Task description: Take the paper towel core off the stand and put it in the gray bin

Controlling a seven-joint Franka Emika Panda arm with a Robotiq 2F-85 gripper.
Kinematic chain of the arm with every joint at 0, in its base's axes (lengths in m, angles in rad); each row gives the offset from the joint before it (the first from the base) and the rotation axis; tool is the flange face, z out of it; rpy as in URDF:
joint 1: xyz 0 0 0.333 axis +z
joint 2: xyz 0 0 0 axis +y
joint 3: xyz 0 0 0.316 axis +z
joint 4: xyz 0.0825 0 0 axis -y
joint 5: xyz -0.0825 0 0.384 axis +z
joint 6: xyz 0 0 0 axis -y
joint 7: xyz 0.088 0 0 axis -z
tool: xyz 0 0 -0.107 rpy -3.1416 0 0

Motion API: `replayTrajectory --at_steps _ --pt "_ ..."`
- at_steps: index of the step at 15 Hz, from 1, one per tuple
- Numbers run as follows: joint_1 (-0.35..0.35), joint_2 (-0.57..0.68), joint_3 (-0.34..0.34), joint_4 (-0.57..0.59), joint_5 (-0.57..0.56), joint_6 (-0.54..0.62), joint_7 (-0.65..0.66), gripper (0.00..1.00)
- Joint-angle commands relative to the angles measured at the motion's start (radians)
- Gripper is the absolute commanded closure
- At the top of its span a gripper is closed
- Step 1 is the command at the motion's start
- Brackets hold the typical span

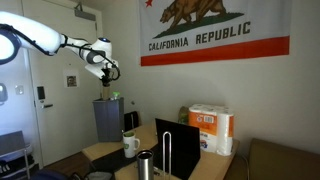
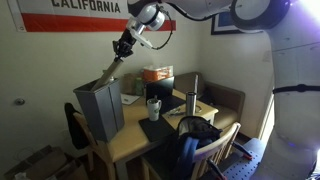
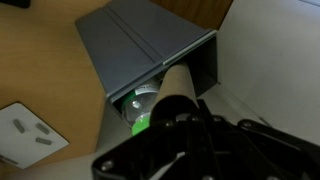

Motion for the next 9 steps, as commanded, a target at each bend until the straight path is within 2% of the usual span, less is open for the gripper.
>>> replayTrajectory --at_steps 1,9 --pt "0.007 -0.023 0.002 -0.062 -0.027 0.037 0.009 0.97" --pt "0.003 -0.037 -0.007 -0.055 -0.078 0.03 0.008 0.97"
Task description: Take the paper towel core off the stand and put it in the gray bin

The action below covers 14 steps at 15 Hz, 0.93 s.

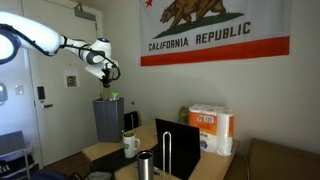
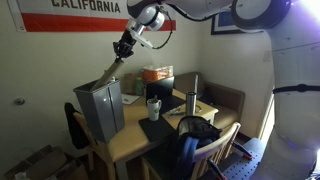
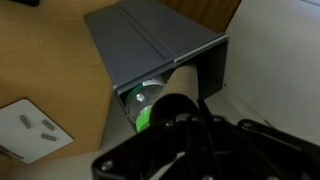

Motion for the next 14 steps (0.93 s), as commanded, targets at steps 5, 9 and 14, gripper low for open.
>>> replayTrajectory --at_steps 5,9,14 --pt "-0.009 -0.048 -0.018 -0.053 -0.095 0.006 0.005 0.97" --pt "-0.011 -0.055 -0.025 -0.067 -0.124 0.006 0.005 0.97" --pt "-0.006 -0.065 -0.025 -0.087 -0.137 0.005 0.012 0.71"
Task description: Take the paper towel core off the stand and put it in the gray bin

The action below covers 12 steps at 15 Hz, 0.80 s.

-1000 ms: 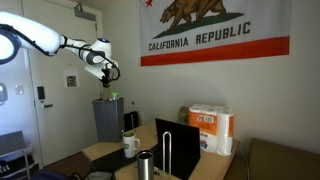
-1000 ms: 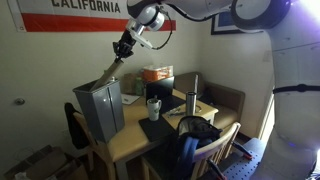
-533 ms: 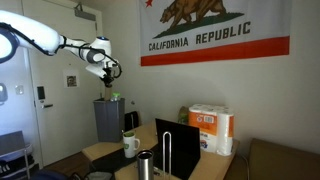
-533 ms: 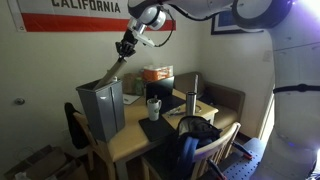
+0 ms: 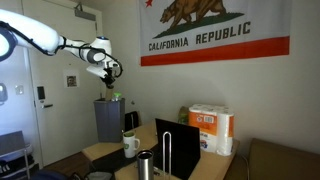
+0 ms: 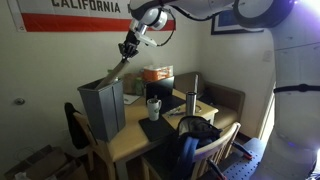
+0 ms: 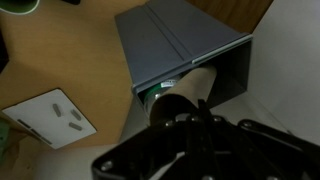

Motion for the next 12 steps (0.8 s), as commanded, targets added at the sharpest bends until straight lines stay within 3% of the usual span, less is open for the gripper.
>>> replayTrajectory --at_steps 1,3,11,12 --pt "0.002 -0.041 -0.004 -0.063 -0.032 0.006 0.013 0.71" --pt "0.003 -0.04 -0.004 -0.065 -0.037 0.007 0.017 0.64" --pt "0.001 -0.037 -0.003 -0.068 -0.036 0.008 0.019 0.02" --pt "0.001 -0.037 -0.003 -0.065 -0.035 0.007 0.019 0.0"
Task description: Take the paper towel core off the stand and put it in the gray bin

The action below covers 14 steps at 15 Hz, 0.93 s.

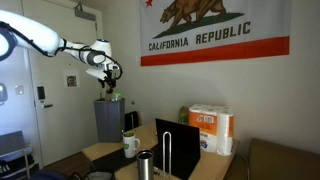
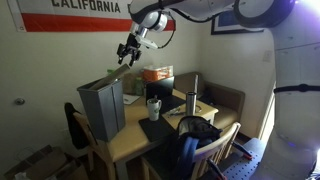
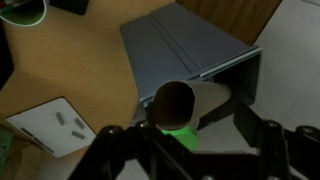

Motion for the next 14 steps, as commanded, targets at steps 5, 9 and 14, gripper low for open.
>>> replayTrajectory --at_steps 5,9,14 --pt "-0.008 -0.041 -0.008 0.033 -0.025 -0.097 0.031 0.0" --pt "-0.012 -0.065 -0.026 0.13 -0.064 -0.275 0.044 0.0" --pt "-0.009 -0.113 -0.046 0.218 -0.196 -0.456 0.037 0.0"
